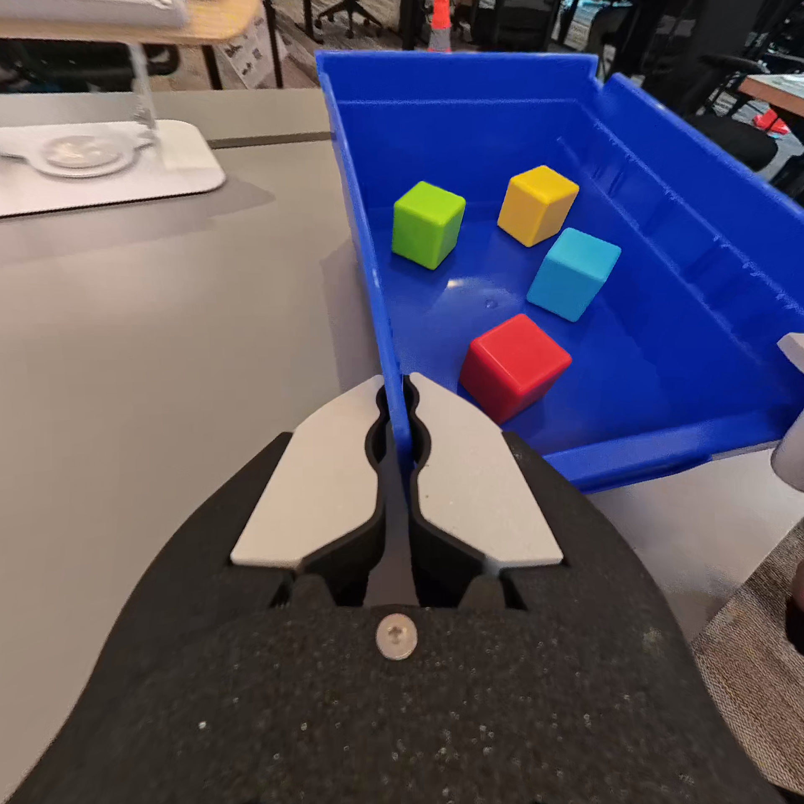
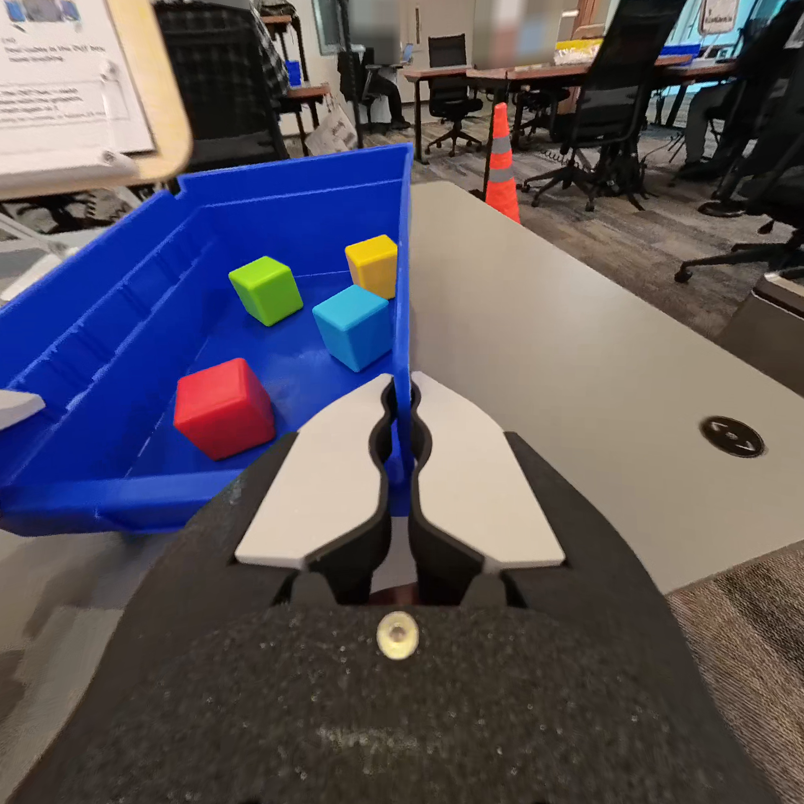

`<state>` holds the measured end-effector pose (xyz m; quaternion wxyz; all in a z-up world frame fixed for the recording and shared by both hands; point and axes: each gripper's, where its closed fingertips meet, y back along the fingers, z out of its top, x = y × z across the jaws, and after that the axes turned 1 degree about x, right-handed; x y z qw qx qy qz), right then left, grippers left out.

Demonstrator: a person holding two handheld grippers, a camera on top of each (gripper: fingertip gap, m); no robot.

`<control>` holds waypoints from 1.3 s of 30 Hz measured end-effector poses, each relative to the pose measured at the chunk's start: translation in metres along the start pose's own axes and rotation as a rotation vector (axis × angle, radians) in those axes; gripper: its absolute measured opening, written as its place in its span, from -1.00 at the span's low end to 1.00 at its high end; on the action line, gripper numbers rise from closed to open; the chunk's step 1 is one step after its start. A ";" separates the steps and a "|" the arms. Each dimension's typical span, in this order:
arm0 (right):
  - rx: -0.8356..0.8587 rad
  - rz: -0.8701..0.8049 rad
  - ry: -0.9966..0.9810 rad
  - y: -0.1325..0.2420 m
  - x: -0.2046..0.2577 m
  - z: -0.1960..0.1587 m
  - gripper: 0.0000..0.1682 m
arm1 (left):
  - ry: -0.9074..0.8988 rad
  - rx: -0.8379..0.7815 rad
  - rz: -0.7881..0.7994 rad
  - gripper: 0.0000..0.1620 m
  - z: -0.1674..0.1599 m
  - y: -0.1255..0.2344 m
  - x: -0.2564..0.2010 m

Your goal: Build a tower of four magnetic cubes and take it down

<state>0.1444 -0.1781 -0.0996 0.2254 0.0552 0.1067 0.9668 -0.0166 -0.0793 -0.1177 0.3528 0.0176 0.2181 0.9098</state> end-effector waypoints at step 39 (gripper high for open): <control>0.002 0.763 0.003 0.084 0.188 -0.034 -0.63 | 0.285 -0.176 0.727 -0.26 -0.051 0.312 0.431</control>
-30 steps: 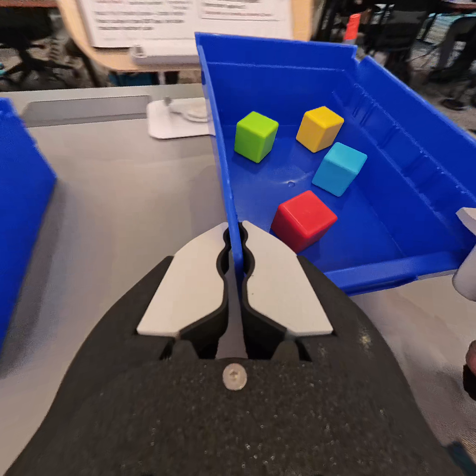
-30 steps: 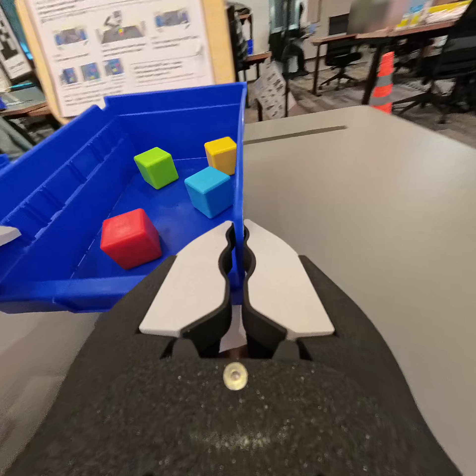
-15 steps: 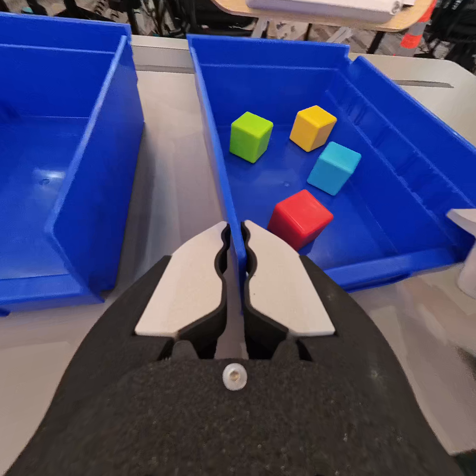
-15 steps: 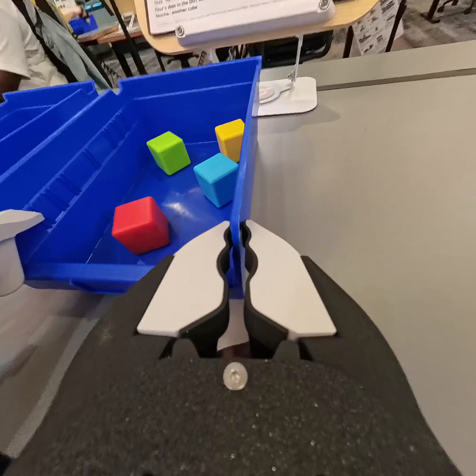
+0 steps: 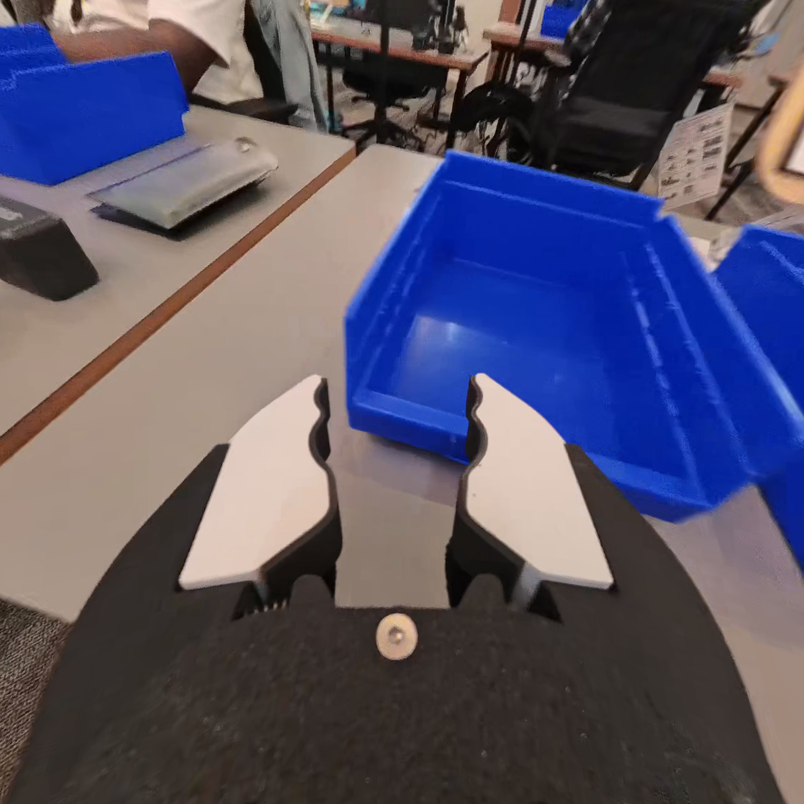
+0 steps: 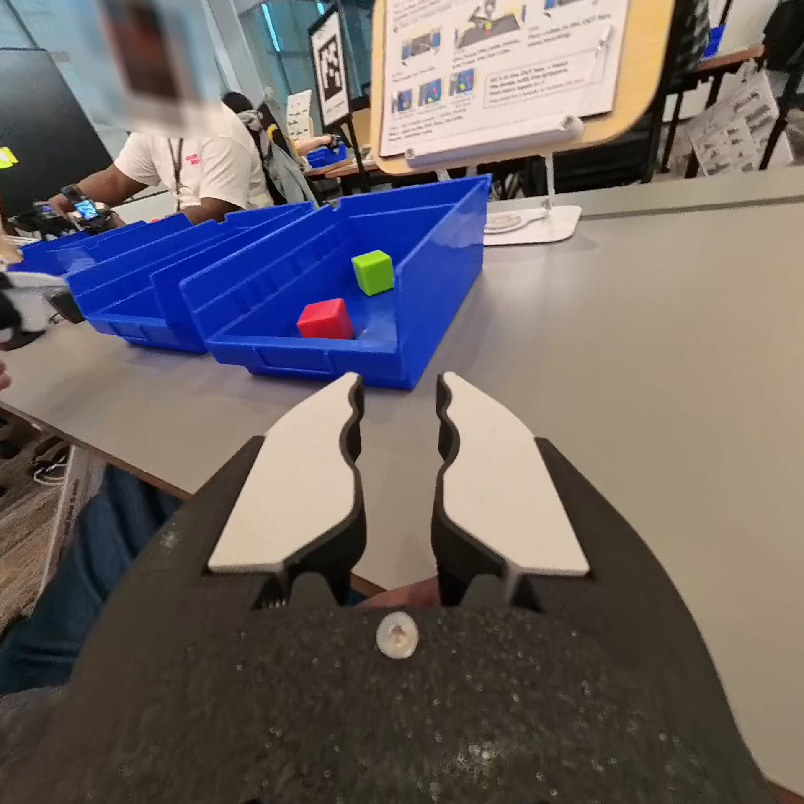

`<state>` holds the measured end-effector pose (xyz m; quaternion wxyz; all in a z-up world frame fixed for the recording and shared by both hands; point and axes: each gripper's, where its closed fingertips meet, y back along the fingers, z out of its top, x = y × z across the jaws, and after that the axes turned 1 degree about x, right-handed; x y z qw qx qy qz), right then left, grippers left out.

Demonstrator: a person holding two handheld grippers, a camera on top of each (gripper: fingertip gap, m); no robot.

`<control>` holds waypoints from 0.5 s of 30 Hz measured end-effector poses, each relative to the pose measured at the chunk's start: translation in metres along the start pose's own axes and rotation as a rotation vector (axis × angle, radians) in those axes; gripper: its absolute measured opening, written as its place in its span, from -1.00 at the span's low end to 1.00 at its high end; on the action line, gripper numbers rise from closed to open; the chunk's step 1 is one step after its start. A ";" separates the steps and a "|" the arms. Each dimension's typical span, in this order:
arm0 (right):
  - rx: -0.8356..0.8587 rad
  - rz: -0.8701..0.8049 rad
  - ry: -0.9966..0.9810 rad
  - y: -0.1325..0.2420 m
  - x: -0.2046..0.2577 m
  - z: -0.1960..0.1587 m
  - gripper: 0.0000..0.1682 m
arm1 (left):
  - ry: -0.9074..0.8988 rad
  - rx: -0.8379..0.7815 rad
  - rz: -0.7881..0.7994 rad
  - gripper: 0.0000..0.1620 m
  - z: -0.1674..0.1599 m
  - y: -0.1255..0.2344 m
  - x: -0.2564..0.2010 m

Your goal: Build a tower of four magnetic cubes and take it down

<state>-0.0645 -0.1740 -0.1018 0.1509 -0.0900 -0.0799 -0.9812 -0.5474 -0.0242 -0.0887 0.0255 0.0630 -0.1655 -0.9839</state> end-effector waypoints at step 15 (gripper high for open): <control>0.150 0.088 0.058 -0.022 0.035 -0.035 -0.66 | -0.037 0.156 -0.073 -0.98 -0.029 -0.031 0.001</control>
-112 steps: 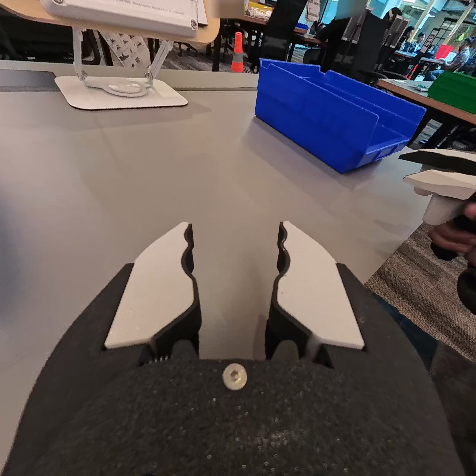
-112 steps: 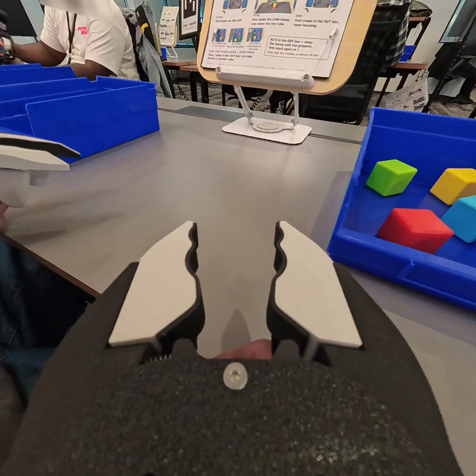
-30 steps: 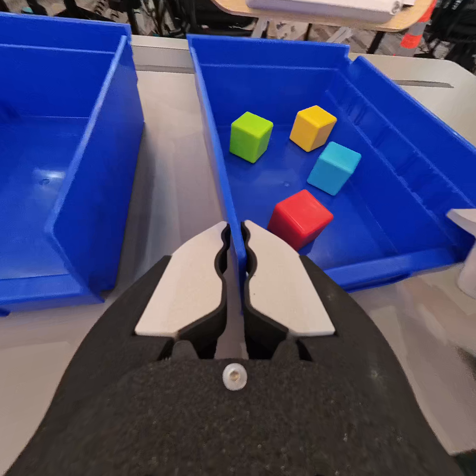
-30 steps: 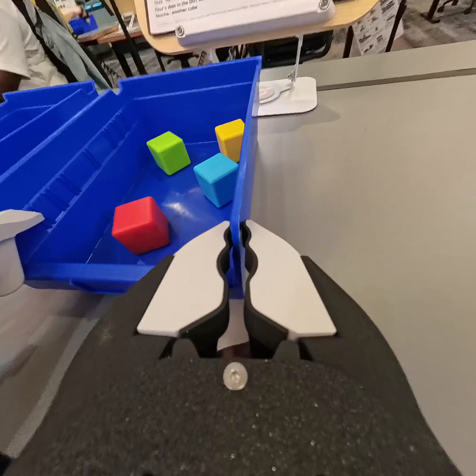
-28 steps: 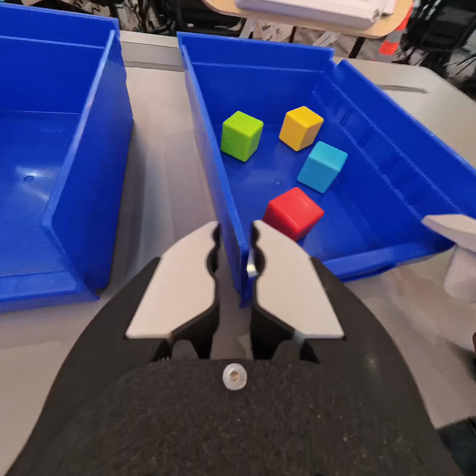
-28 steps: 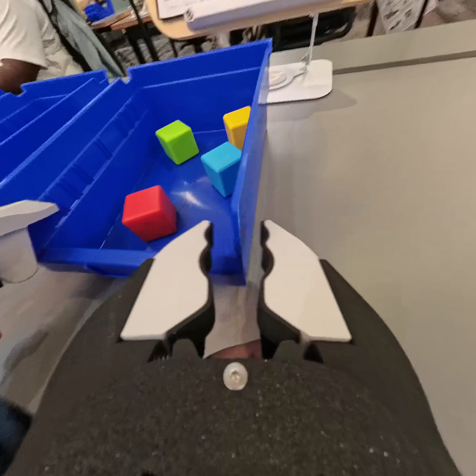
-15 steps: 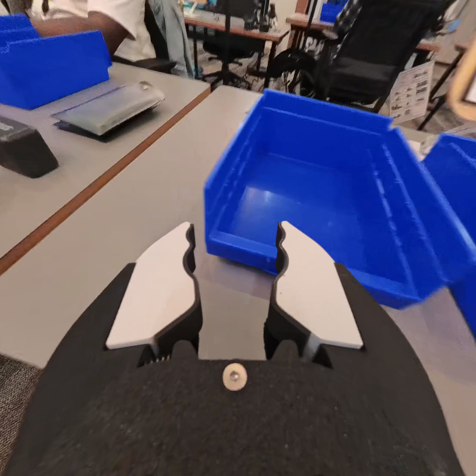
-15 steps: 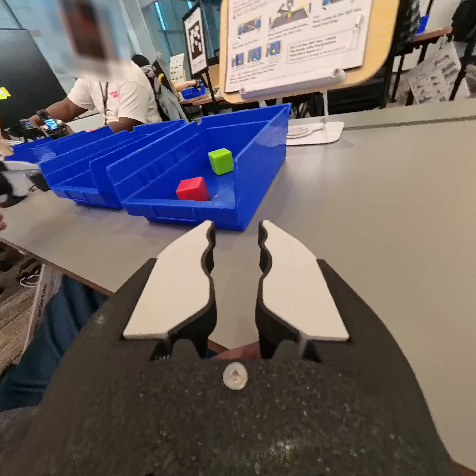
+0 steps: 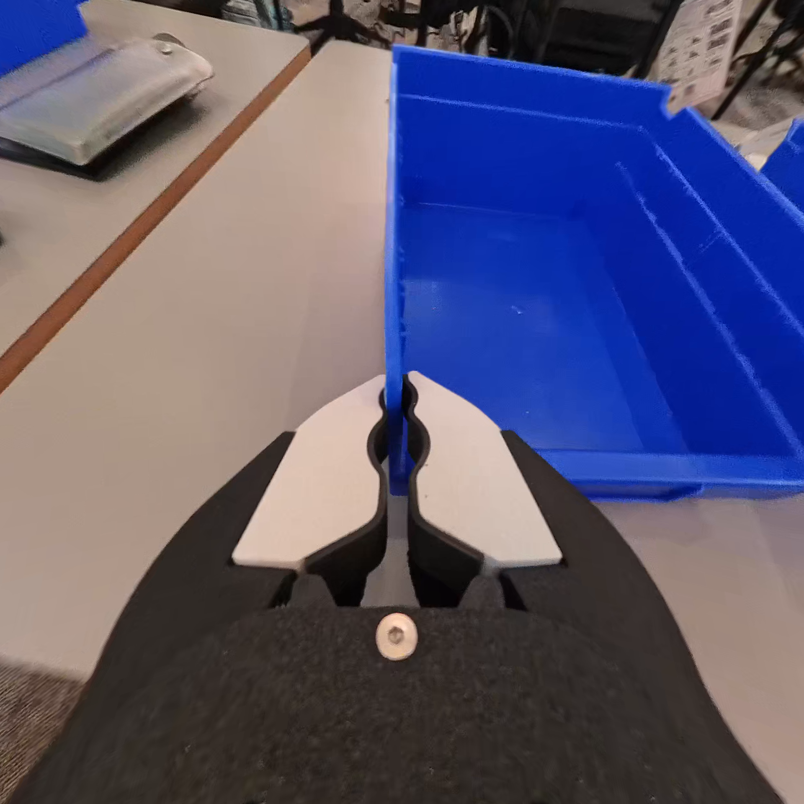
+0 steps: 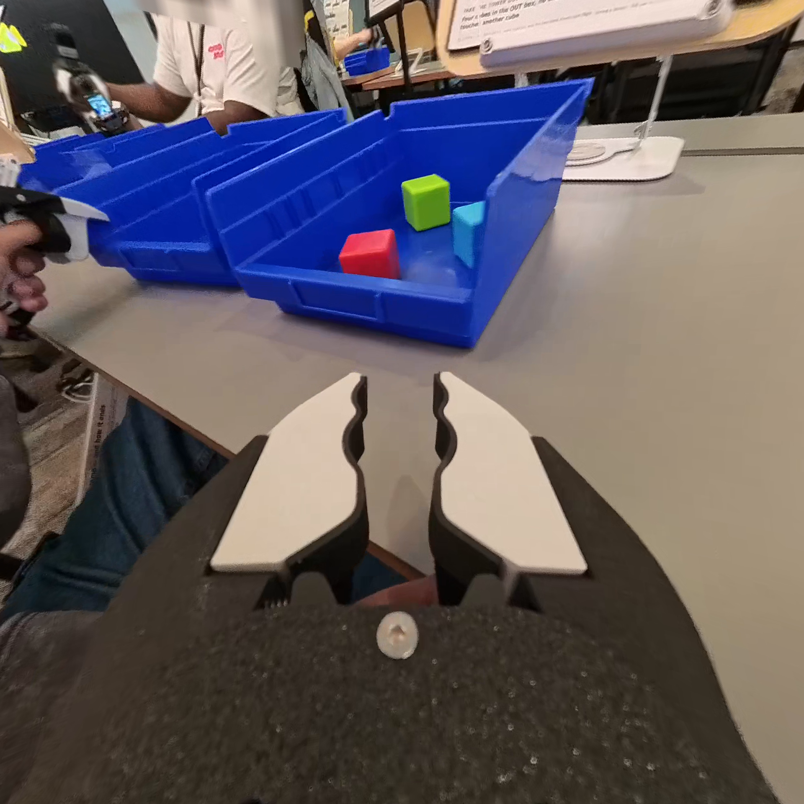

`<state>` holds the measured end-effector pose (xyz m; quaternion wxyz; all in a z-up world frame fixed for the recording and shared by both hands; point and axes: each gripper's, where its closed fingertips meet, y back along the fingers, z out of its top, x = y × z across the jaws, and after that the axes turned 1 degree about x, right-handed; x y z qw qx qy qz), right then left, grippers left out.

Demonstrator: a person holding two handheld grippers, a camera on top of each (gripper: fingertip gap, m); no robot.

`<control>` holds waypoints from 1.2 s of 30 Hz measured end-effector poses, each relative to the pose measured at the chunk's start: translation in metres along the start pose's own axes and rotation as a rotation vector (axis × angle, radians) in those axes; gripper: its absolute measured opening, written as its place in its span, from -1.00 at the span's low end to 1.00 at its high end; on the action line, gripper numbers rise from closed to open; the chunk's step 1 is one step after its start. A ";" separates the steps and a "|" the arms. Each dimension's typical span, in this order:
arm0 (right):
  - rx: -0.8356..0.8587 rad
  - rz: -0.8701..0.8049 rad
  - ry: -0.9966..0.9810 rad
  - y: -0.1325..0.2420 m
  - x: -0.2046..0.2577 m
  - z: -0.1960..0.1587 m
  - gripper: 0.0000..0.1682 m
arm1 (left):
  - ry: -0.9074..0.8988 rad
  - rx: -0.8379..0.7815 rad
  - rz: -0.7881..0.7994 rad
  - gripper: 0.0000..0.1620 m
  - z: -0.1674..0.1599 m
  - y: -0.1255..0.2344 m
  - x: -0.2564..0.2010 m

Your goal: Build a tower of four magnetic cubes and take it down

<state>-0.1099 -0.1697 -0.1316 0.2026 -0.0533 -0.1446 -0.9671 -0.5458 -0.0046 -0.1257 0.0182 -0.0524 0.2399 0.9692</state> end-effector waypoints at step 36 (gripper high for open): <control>-0.435 -0.327 0.130 0.047 -0.026 0.225 -0.95 | -0.262 -0.606 -0.309 -0.93 0.105 0.181 -0.318</control>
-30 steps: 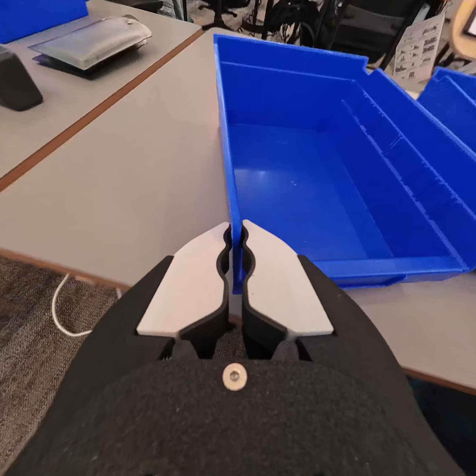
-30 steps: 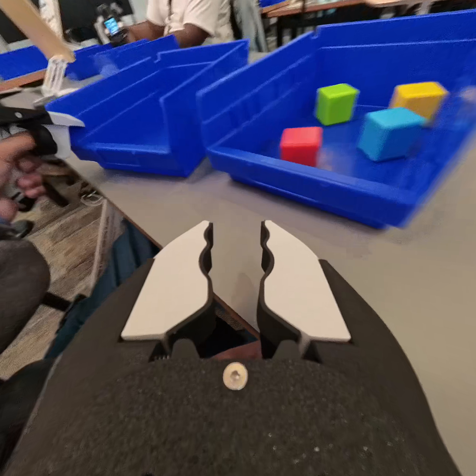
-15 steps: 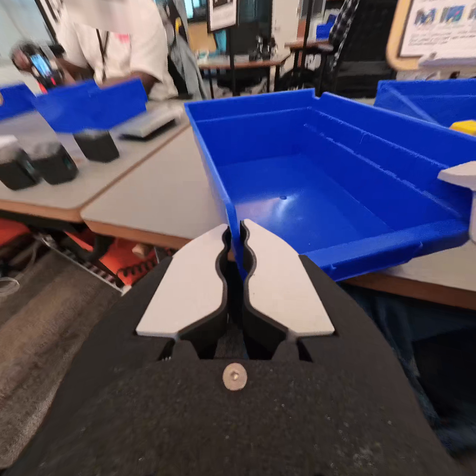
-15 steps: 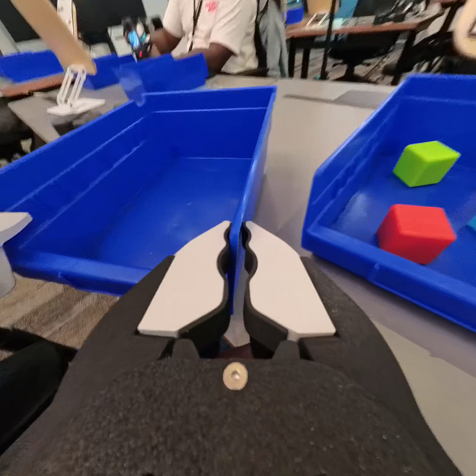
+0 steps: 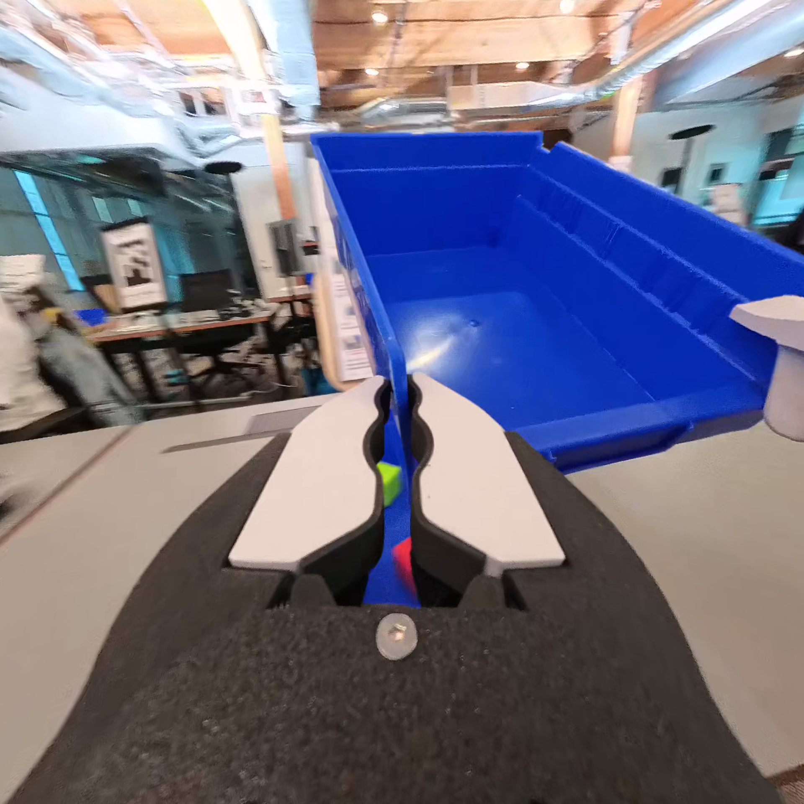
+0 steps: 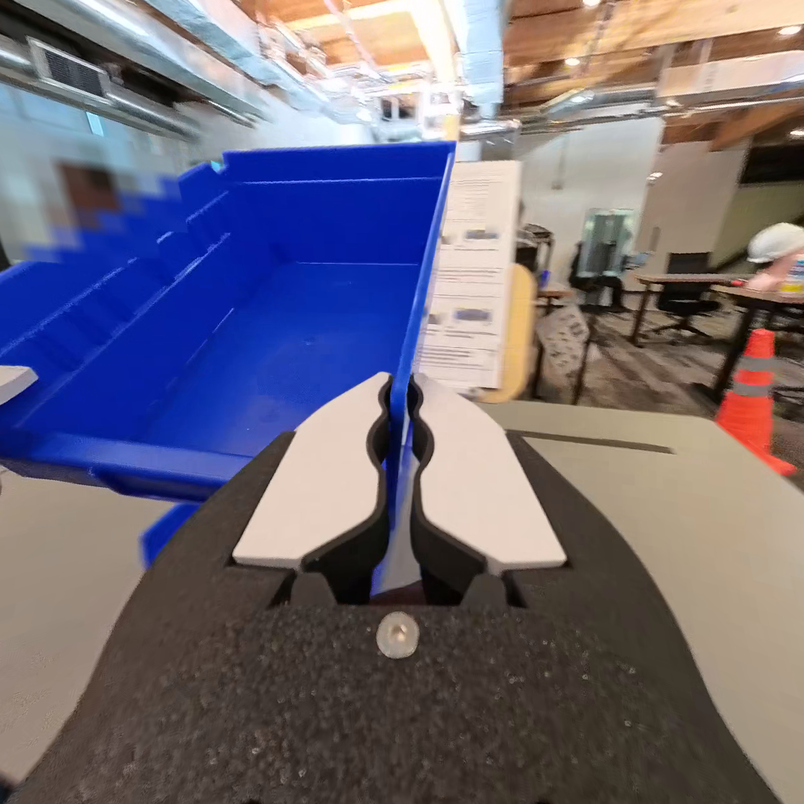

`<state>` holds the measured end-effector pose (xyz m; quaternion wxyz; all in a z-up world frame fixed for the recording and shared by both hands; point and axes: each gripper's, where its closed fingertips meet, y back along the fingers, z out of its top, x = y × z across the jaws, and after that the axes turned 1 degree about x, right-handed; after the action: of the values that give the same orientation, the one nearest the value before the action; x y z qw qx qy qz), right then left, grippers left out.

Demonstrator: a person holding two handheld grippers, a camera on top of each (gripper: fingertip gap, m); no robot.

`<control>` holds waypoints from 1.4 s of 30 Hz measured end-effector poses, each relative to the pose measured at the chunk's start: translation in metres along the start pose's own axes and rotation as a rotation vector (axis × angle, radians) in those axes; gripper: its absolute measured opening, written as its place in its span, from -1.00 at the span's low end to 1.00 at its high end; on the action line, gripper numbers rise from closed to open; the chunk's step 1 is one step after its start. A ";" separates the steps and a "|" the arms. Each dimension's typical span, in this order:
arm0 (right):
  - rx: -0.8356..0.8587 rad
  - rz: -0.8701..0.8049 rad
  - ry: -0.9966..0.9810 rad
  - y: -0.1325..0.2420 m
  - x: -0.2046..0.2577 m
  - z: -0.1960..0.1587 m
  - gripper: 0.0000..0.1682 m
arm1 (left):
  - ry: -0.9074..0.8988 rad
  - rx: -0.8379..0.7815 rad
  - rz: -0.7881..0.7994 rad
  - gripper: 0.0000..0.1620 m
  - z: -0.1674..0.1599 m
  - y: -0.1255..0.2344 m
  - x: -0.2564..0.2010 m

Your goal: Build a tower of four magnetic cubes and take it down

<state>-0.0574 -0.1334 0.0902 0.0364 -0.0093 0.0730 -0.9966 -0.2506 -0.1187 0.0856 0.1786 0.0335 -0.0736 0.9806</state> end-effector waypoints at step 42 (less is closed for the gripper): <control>0.236 -0.402 -0.187 0.050 -0.346 -0.096 -0.50 | 0.045 0.326 -0.449 -0.49 -0.103 -0.060 -0.169</control>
<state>0.2890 -0.1433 -0.0170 -0.1552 -0.1113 -0.0508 -0.9803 -0.0756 -0.1059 -0.0232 0.3851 0.0553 0.0983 0.9160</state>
